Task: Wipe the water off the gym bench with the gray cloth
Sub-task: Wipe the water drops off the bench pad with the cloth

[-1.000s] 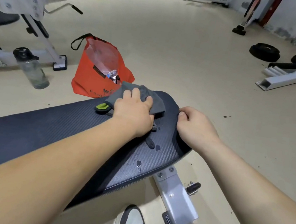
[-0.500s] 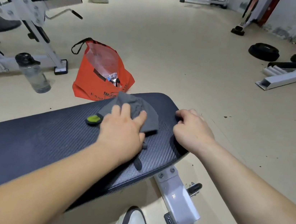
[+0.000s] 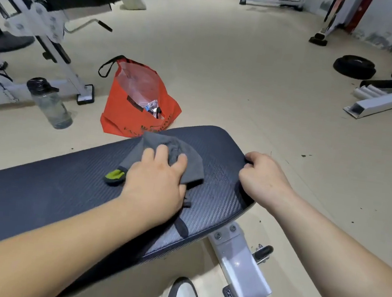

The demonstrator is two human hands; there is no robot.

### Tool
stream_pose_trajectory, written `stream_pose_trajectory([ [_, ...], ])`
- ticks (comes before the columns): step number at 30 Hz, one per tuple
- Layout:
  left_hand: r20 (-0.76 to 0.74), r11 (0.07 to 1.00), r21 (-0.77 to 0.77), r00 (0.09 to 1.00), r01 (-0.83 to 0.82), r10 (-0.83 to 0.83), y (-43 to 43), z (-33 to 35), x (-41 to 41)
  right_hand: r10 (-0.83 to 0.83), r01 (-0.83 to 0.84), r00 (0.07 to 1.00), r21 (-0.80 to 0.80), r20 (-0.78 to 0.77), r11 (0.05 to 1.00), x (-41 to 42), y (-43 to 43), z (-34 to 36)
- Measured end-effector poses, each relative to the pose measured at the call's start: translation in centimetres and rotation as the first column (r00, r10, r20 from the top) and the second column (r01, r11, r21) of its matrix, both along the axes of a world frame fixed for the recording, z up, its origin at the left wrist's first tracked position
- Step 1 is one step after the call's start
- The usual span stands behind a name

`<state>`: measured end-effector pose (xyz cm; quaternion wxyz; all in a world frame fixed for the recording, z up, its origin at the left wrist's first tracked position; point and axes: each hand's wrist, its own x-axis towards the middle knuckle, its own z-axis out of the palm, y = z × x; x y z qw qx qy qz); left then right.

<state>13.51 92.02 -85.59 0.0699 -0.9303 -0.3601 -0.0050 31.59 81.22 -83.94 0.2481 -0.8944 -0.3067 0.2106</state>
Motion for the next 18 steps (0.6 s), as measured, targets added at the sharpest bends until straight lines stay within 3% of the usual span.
stream_pose_trajectory([
  [3, 0.115, 0.918, -0.057, 0.916, 0.392, -0.384, -2.6, 0.3, 0.2, -0.027, 0.028, 0.999, 0.056, -0.018, 0.998, 0.3, 0.3, -0.3],
  [5, 0.109, 0.826, -0.156, 0.841, 0.541, -0.53, 0.5, 0.4, 1.2, -0.054, 0.054, 0.999, 0.073, -0.009, 0.996, 0.4, 0.3, -0.4],
  [7, 0.074, 0.849, -0.15, 0.862, 0.507, -0.502, 4.2, 0.2, 3.5, -0.076, 0.077, 0.997, 0.093, -0.006, 0.993, 0.7, 0.3, -0.7],
  [10, 0.093, 0.971, -0.145, 0.98, 0.189, -0.177, 6.7, -0.5, 8.1, -0.061, 0.059, 0.998, 0.118, 0.011, 0.991, 1.1, 0.2, -1.3],
  [12, 0.085, 0.988, -0.142, 0.995, 0.06, -0.048, 5.3, -0.9, 10.6, -0.075, 0.071, 0.997, 0.126, 0.028, 0.99, 1.4, 0.3, -1.5],
  [14, 0.079, 0.987, -0.118, 0.992, 0.108, -0.099, 2.6, -0.8, 11.4, -0.11, 0.105, 0.994, 0.129, 0.027, 0.986, 1.6, 0.3, -1.3],
  [16, 0.09, 0.959, -0.096, 0.962, 0.265, -0.257, -0.4, -0.6, 10.3, -0.151, 0.144, 0.987, 0.139, 0.046, 0.98, 1.8, 0.4, -0.8],
  [18, 0.144, 0.849, -0.074, 0.848, 0.524, -0.511, -2.6, -0.7, 7.7, -0.186, 0.174, 0.98, 0.153, 0.065, 0.973, 1.9, 0.2, -0.3],
])
